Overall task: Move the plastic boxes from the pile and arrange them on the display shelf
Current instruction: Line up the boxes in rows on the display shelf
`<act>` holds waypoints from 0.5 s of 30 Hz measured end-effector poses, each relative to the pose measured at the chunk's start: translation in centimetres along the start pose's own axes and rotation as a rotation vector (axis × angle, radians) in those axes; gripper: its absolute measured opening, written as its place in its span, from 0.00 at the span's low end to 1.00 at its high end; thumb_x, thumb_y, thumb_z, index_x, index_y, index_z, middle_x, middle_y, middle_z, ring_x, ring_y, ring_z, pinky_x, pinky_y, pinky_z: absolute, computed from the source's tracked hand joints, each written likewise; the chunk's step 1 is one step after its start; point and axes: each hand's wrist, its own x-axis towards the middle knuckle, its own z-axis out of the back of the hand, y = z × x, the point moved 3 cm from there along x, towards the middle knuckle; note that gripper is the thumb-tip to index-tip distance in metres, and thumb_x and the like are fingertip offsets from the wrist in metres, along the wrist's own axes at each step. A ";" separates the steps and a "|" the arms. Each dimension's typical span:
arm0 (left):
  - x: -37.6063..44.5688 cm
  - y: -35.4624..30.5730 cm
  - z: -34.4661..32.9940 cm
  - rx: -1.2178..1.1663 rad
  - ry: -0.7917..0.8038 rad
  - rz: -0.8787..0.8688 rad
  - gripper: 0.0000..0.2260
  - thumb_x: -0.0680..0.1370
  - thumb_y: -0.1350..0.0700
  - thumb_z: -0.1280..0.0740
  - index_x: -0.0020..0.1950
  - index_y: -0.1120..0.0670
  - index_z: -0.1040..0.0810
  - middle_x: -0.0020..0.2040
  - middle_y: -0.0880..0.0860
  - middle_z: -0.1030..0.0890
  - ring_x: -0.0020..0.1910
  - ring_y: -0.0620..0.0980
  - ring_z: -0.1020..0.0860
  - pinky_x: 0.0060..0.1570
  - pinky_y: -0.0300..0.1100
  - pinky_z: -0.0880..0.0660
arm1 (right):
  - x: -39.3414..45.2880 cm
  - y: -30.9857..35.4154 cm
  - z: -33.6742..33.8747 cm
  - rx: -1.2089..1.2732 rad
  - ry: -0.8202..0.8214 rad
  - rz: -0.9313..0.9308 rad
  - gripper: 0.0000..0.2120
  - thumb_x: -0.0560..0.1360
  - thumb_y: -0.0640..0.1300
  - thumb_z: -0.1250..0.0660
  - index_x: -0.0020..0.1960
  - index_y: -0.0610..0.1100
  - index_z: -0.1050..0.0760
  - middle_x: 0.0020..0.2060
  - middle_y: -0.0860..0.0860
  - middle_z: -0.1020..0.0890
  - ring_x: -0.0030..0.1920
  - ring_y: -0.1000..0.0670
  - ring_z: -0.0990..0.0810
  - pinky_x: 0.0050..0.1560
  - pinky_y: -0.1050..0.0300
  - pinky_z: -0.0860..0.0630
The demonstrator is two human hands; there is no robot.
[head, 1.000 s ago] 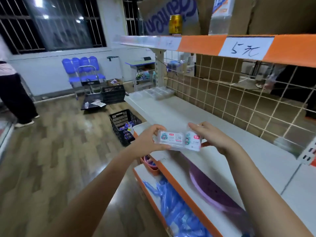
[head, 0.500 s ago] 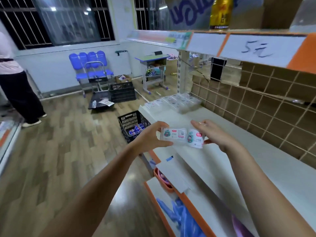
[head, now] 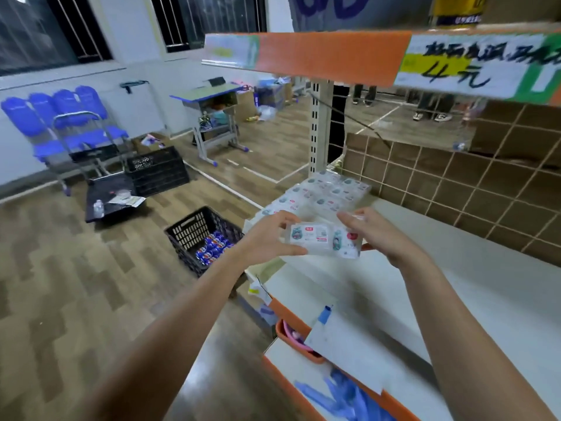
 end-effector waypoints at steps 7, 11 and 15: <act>6.1 2.1 0.7 0.148 0.113 -0.088 0.31 0.68 0.47 0.24 0.68 0.51 0.31 0.62 0.45 0.29 0.56 0.40 0.32 0.52 0.34 0.35 | 4.6 -0.3 0.9 0.003 -0.092 -0.074 0.26 0.75 0.59 0.36 0.64 0.43 0.33 0.54 0.51 0.22 0.45 0.57 0.21 0.39 0.59 0.24; 9.6 2.8 0.9 0.183 0.153 -0.134 0.31 0.68 0.45 0.24 0.67 0.50 0.31 0.62 0.48 0.27 0.61 0.44 0.31 0.52 0.35 0.36 | 7.3 0.3 1.7 0.003 -0.120 -0.072 0.25 0.75 0.59 0.36 0.64 0.44 0.33 0.55 0.50 0.22 0.46 0.57 0.22 0.41 0.59 0.24; 12.3 2.9 0.4 0.316 0.246 -0.223 0.32 0.68 0.44 0.25 0.68 0.51 0.31 0.65 0.48 0.28 0.64 0.47 0.34 0.58 0.37 0.36 | 9.3 0.7 2.2 0.021 -0.167 -0.083 0.25 0.75 0.57 0.36 0.65 0.42 0.34 0.50 0.49 0.21 0.44 0.57 0.22 0.38 0.60 0.26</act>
